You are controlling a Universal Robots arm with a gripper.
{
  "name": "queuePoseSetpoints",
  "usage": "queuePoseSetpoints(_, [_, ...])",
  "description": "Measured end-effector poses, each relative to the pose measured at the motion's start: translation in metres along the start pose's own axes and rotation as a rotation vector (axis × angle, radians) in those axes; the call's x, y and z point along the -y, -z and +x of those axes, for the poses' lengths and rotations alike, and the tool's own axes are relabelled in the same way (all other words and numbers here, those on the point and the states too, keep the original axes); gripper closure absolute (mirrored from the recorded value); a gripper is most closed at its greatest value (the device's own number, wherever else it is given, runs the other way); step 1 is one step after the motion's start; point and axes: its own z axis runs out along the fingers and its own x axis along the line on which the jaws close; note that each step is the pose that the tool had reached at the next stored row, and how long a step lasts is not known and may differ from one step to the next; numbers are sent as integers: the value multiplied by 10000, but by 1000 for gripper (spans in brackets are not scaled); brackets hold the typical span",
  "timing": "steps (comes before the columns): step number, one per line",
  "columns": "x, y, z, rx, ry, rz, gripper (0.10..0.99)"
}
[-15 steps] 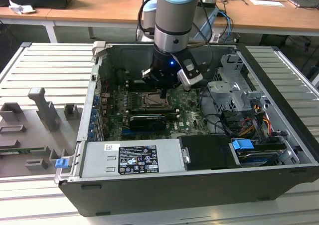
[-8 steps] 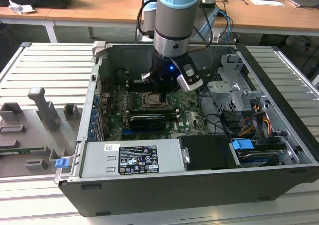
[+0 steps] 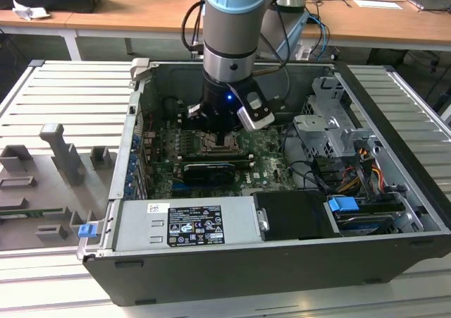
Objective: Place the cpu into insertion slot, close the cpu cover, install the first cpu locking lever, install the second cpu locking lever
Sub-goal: 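Install the second cpu locking lever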
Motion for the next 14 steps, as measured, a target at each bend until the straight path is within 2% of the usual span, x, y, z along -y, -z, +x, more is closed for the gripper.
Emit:
queuePoseSetpoints(3, [3,-13,8,1,0,-18,980])
queuePoseSetpoints(14, [18,-170,73,3,0,-50,980])
